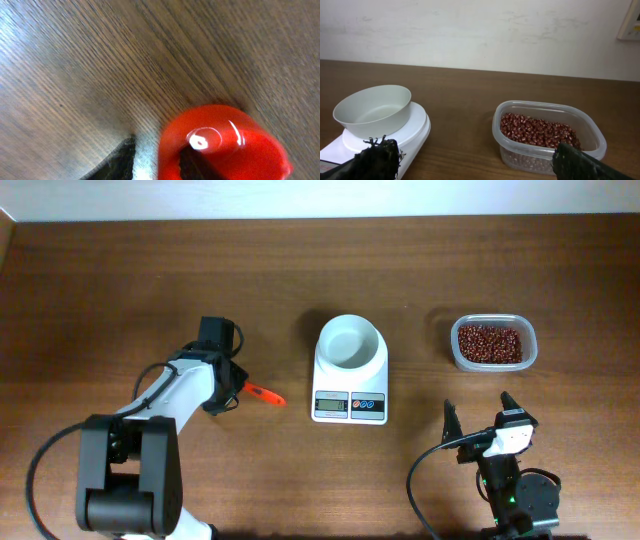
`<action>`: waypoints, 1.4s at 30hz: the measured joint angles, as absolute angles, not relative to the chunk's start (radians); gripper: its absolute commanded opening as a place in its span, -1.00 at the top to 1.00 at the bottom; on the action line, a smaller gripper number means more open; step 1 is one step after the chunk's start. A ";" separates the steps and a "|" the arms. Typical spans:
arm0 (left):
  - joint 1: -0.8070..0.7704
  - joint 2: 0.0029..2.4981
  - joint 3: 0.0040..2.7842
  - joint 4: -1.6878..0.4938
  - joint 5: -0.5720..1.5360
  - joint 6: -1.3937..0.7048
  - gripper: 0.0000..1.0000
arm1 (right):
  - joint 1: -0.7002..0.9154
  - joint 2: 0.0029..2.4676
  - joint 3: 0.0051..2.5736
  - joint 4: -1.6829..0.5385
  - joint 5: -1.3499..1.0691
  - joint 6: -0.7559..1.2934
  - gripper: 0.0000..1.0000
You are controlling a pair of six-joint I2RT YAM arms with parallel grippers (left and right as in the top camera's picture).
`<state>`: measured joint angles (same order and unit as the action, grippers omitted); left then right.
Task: Scoop and weigh 50g on scale
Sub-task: 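Reach the left gripper to the orange scoop and grasp its bowl rim, then lift the orange scoop with the left gripper and hold it near the scale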
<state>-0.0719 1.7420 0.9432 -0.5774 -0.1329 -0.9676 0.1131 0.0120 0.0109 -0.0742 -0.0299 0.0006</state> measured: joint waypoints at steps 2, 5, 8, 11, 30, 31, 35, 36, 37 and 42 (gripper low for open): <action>-0.072 1.742 0.953 -0.567 -0.139 -0.973 1.00 | 0.113 0.012 0.011 -0.074 -0.030 0.001 -0.97; -0.072 1.745 0.953 -0.575 -0.139 -0.974 1.00 | 0.113 0.012 0.011 -0.074 -0.030 0.001 -0.97; -0.072 1.734 0.953 -0.616 -0.139 -0.973 1.00 | 0.113 0.012 0.011 -0.074 -0.030 0.001 -0.97; -0.072 1.636 0.950 -0.727 -0.139 -1.021 1.00 | 0.113 0.012 0.011 -0.074 -0.030 0.000 -0.97; -0.149 1.242 0.951 -1.159 -0.006 -1.303 1.00 | 0.113 0.012 0.011 -0.074 -0.030 0.001 -0.97; -0.172 1.242 0.950 -1.207 -0.017 -1.372 1.00 | 0.113 0.012 0.011 -0.074 -0.030 0.001 -0.97; -0.250 1.242 0.950 -1.220 -0.039 -1.511 1.00 | 0.113 0.012 0.011 -0.074 -0.030 0.001 -0.97; -0.273 1.242 0.950 -1.219 -0.043 -1.523 1.00 | 0.113 0.012 0.011 -0.074 -0.030 0.001 -0.97; -0.291 1.242 0.950 -1.220 -0.044 -1.534 1.00 | 0.113 0.012 0.011 -0.074 -0.030 0.001 -0.97; -0.354 1.242 0.950 -1.220 -0.065 -1.591 1.00 | 0.113 0.012 0.011 -0.074 -0.030 0.000 -0.97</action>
<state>-0.3542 1.2415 0.9501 -1.2198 -0.0647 -1.5909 0.1131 0.0120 0.0109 -0.0742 -0.0303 0.0002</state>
